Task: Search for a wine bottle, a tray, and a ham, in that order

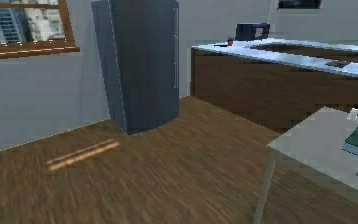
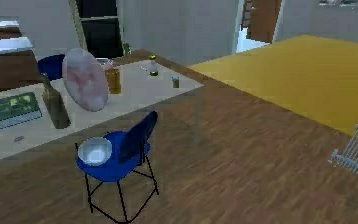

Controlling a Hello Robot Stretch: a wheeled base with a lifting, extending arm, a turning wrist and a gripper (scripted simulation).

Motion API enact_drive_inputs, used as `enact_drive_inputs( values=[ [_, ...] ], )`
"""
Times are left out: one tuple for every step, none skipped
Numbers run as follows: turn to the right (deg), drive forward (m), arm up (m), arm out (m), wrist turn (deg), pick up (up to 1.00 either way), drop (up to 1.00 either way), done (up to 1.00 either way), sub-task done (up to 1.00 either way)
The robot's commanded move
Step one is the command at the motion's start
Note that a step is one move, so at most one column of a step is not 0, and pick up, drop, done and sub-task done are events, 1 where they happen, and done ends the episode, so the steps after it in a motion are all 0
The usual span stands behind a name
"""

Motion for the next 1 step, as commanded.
enact_drive_inputs(
  values=[
    [0.0,1.00,0.00,0.00,0.0,0.00,0.00,0.00,0.00]
  ],
)
